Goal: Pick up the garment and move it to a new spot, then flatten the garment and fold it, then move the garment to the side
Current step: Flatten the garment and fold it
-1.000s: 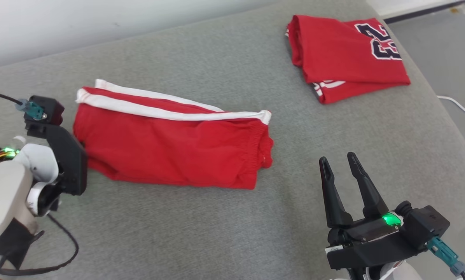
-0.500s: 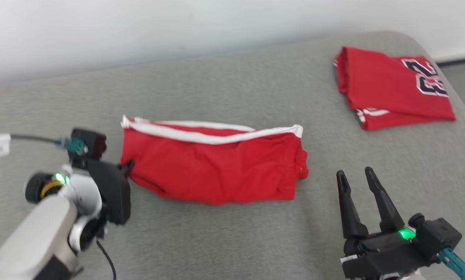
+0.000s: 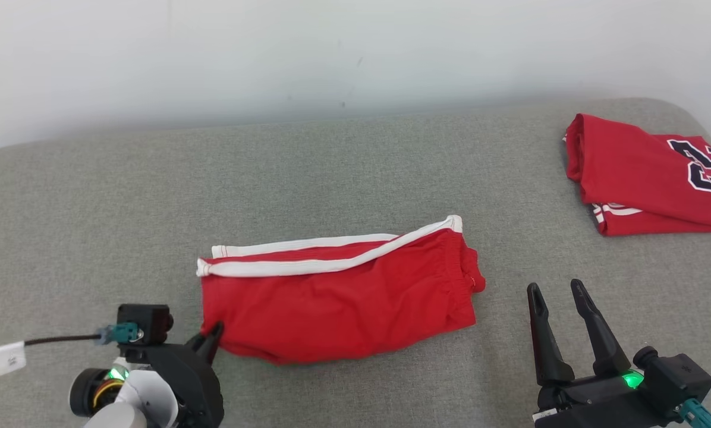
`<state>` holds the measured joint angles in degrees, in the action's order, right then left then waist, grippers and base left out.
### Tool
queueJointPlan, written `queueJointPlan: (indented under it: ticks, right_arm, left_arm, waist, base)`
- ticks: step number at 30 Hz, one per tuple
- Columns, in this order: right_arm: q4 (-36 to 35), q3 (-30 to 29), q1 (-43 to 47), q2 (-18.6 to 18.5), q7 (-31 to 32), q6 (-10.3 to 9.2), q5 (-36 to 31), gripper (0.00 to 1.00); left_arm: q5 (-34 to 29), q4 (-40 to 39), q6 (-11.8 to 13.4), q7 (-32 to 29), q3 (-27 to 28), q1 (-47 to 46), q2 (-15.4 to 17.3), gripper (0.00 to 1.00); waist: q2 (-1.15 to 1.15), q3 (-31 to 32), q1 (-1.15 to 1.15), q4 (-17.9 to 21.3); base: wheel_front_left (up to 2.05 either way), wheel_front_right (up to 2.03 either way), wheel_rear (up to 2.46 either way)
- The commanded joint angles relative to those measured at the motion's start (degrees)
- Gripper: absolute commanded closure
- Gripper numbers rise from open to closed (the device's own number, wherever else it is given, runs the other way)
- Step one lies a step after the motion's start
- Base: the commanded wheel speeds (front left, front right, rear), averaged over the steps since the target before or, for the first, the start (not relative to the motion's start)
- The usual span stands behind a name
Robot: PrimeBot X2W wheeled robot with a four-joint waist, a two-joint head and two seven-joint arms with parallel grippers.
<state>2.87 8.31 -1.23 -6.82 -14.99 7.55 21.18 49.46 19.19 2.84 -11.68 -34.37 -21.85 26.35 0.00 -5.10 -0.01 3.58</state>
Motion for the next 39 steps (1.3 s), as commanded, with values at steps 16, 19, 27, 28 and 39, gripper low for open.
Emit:
queueJointPlan:
  ticks: [16, 19, 27, 28, 39]
  right_arm:
    - [-0.5, -2.3, 0.2, -1.0, 0.3, -0.17, -0.9, 0.00]
    - [-0.8, -3.4, 0.5, -0.9, 0.5, -0.17, -1.1, 0.00]
    - [-1.0, -6.1, 1.7, -0.6, 0.5, -0.17, -1.2, 0.00]
    - [-1.0, -6.3, 1.9, -0.5, 0.4, -0.17, -1.3, 0.00]
    - [0.8, -6.6, 3.8, 1.0, 0.0, -0.17, -1.5, 0.00]
  left_arm:
    - [-6.6, 0.7, 3.2, 25.2, 6.4, 2.5, -1.9, 0.00]
    - [-7.4, -0.8, 4.2, 26.5, 8.4, 3.8, -2.2, 0.00]
    - [-16.2, -10.2, 6.3, 26.8, 16.9, 9.1, -3.8, 0.00]
    - [-17.5, -11.3, 6.3, 26.8, 18.4, 9.8, -4.1, 0.00]
    - [-28.0, -16.2, 3.8, 26.9, 27.2, 19.9, -10.8, 0.00]
  waist:
    - [0.00, 3.8, 0.01, -1.6]
    - [0.00, 4.6, 0.01, -2.0]
    - [0.00, 5.5, 0.01, -3.2]
    - [0.00, 5.5, 0.01, -3.3]
    - [0.00, 5.3, 0.01, -3.7]
  base:
    - [0.00, 0.00, 0.00]
    - [0.00, 0.00, 0.00]
    - [0.00, 0.00, 0.00]
    - [0.00, 0.00, 0.00]
    - [0.00, 0.00, 0.00]
